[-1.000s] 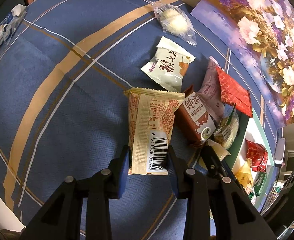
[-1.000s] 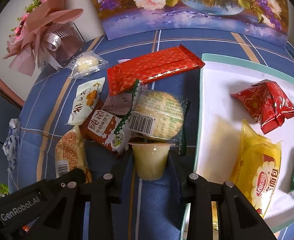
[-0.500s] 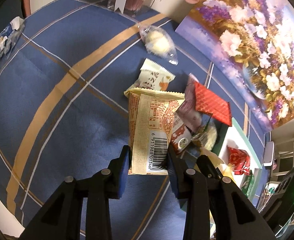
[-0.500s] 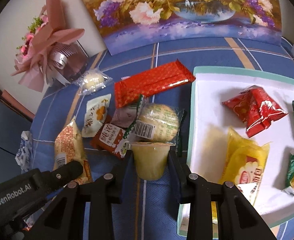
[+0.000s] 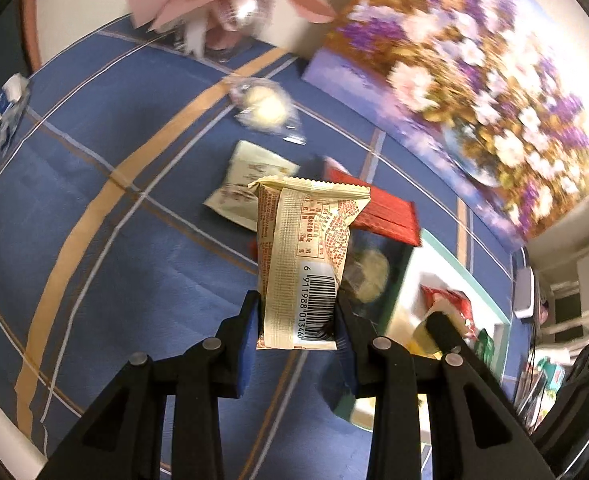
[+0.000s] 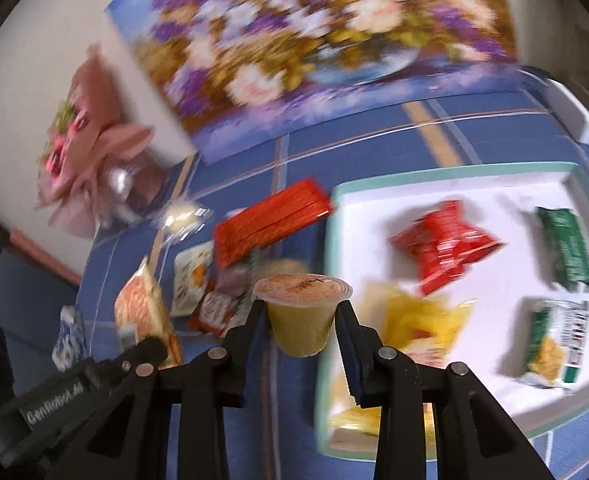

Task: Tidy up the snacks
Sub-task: 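Carry tan pack with left gripper into tray while right gripper carries pudding cup there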

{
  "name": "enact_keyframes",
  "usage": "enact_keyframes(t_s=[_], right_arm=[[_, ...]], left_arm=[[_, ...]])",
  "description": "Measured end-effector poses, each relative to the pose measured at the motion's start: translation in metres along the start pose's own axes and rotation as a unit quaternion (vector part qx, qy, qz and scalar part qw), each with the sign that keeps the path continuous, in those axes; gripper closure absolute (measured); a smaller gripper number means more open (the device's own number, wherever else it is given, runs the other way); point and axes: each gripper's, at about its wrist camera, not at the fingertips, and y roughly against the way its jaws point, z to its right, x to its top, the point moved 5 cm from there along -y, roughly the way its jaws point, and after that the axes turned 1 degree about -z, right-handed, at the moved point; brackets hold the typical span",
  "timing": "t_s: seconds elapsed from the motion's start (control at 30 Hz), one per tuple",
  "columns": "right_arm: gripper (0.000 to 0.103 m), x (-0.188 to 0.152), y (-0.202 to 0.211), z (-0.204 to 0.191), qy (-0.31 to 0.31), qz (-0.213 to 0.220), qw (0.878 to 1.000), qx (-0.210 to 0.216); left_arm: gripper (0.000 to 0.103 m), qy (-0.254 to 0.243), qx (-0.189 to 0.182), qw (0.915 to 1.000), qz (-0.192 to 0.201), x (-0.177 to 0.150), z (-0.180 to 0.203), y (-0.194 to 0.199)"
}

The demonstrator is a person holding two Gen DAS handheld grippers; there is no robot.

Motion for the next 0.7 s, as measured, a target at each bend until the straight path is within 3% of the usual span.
enact_keyframes(t_s=[0.27,0.43,0.6,0.7], right_arm=[[0.066,0.019,0.032,0.097,-0.098,0.033,0.993,-0.063],[0.066,0.019,0.048,0.156,-0.158,0.038,0.983,-0.087],[0.066,0.018,0.053,0.178,-0.178,0.036,0.979,-0.09],[0.066,0.018,0.05,0.176,-0.176,0.03,0.98,-0.085]], left_arm=[[0.066,-0.099,-0.041,0.9941,-0.016,-0.028,0.07,-0.008],[0.066,-0.171,-0.072,0.9817,-0.041,-0.056,0.126,-0.017],[0.066,-0.232,-0.086,0.9672,-0.059,-0.085,0.162,-0.024],[0.066,-0.243,-0.084,0.964,-0.069,-0.093,0.166,-0.034]])
